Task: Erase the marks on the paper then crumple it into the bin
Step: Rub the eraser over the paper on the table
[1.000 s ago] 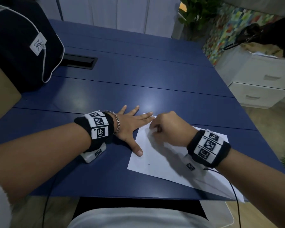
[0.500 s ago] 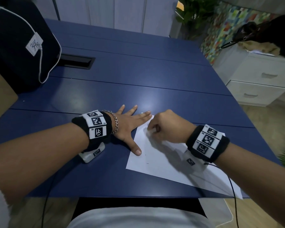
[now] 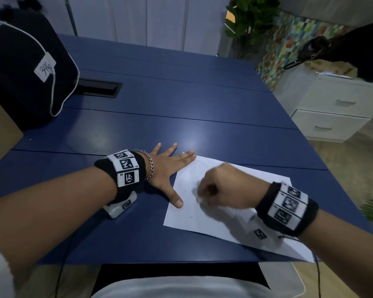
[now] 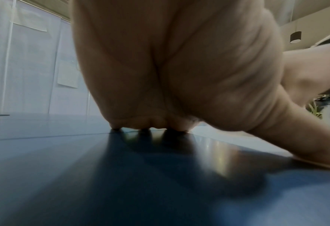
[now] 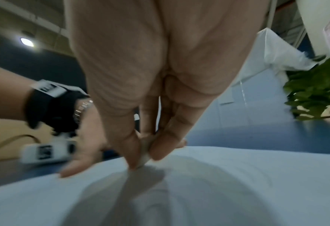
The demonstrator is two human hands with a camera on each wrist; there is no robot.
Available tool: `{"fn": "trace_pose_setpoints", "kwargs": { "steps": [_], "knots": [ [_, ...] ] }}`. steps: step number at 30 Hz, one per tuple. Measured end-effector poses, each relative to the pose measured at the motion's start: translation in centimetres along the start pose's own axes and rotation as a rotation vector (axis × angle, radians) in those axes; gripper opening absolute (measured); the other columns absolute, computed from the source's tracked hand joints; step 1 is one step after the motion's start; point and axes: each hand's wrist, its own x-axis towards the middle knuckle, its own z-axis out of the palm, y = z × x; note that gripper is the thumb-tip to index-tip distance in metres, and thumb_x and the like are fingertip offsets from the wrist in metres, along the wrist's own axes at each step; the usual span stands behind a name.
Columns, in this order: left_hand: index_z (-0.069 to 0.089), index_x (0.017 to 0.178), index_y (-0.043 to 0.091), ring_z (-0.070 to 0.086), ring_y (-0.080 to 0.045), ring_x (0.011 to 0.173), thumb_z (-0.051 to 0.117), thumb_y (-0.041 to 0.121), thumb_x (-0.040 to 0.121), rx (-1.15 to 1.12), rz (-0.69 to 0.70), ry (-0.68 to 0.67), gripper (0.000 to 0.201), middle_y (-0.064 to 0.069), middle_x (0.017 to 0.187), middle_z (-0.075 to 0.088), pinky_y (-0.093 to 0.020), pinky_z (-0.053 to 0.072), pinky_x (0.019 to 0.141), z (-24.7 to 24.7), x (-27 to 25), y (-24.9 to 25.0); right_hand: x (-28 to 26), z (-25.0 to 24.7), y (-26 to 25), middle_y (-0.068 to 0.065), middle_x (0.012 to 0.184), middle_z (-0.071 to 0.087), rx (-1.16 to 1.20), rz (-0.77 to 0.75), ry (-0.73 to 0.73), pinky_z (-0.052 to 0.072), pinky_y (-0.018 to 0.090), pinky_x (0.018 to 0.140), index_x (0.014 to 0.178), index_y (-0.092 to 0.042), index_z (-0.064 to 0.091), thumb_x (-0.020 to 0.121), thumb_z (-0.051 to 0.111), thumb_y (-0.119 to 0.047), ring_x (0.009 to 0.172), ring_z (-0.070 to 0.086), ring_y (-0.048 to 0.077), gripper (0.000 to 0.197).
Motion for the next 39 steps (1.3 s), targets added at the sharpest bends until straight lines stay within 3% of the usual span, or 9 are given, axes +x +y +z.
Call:
{"fn": "trace_pose_setpoints", "kwargs": {
  "steps": [4,8,12,14,20,28,32,36,39],
  "knots": [
    [-0.028,0.162,0.039,-0.037,-0.026,0.155,0.066,0.1,0.058,0.024,0.012,0.028,0.153,0.024,0.167,-0.035,-0.069,-0.02,0.122,-0.1,-0.2,0.0,-3.1,-1.1,1.4,-0.014,0.084,0.073,0.042,0.044,0.071,0.046,0.01,0.068,0.092,-0.027,0.079,0.08,0.074,-0.021,0.069,0.061,0.001,0.014],
    [-0.018,0.167,0.035,-0.027,-0.024,0.159,0.059,0.094,0.074,0.011,0.031,0.149,0.134,0.017,0.173,-0.025,-0.059,-0.014,0.128,-0.3,-1.4,0.4,-7.0,-1.7,6.4,-0.017,0.092,0.072,0.124,0.196,0.265,0.058,0.028,0.078,0.1,-0.034,0.079,0.089,0.077,-0.026,0.083,0.069,0.004,0.014],
    [0.036,0.162,0.032,0.035,-0.019,0.15,0.062,0.081,0.087,-0.012,0.041,0.406,0.094,0.007,0.164,0.034,-0.038,0.031,0.121,0.4,-4.0,2.7,-9.7,-0.7,9.2,-0.017,0.092,0.07,0.132,0.268,0.254,0.059,0.027,0.077,0.096,-0.035,0.079,0.089,0.077,-0.025,0.084,0.07,0.005,0.012],
    [0.047,0.154,0.041,0.045,-0.015,0.138,0.061,0.081,0.088,-0.016,0.064,0.411,0.078,0.012,0.153,0.043,-0.035,0.038,0.11,1.3,-4.9,4.1,-10.1,-0.2,9.7,-0.017,0.09,0.069,0.093,0.287,0.224,0.057,0.026,0.076,0.092,-0.035,0.077,0.09,0.077,-0.025,0.085,0.067,0.004,0.01],
    [0.016,0.166,0.051,0.004,-0.019,0.164,0.04,0.086,0.092,0.161,0.045,0.1,0.085,0.01,0.178,0.003,-0.047,0.013,0.13,1.1,-5.8,4.4,-11.1,0.6,7.4,-0.016,0.084,0.062,0.009,0.239,0.142,0.051,0.021,0.072,0.078,-0.033,0.067,0.089,0.075,-0.025,0.084,0.061,0.008,0.016],
    [0.018,0.168,0.041,0.005,-0.034,0.164,0.033,0.09,0.09,0.174,-0.142,0.077,0.094,-0.001,0.179,0.004,-0.057,0.018,0.129,-1.9,-2.2,3.6,-9.0,2.8,-1.9,-0.01,0.088,0.052,0.027,0.004,0.085,0.051,0.029,0.071,0.082,-0.021,0.062,0.097,0.048,-0.035,0.073,0.058,0.013,0.024],
    [0.011,0.17,0.029,0.007,-0.032,0.164,0.049,0.088,0.088,0.127,-0.131,0.086,0.108,-0.006,0.179,0.001,-0.053,0.021,0.129,-1.8,-0.5,4.0,-7.6,1.6,-1.5,-0.013,0.09,0.057,0.089,0.002,0.062,0.05,0.024,0.072,0.089,-0.027,0.068,0.089,0.038,-0.04,0.078,0.06,0.009,0.033],
    [0.0,0.17,0.029,-0.003,-0.03,0.165,0.065,0.081,0.085,0.008,-0.105,0.076,0.119,0.0,0.179,-0.009,-0.053,0.018,0.13,-0.6,-0.4,3.2,-7.2,0.7,2.6,-0.018,0.081,0.047,0.041,0.184,0.164,0.042,0.025,0.071,0.077,-0.034,0.049,0.095,0.06,-0.021,0.071,0.047,0.003,0.025],
    [0.001,0.17,0.03,-0.003,-0.024,0.165,0.073,0.08,0.079,0.007,-0.047,0.055,0.126,0.0,0.178,-0.007,-0.052,0.018,0.13,-0.8,-0.4,2.2,-7.4,1.5,1.9,-0.014,0.086,0.054,0.049,0.154,0.125,0.049,0.03,0.072,0.081,-0.028,0.058,0.091,0.061,-0.014,0.076,0.053,0.009,0.017]
  ]
}}
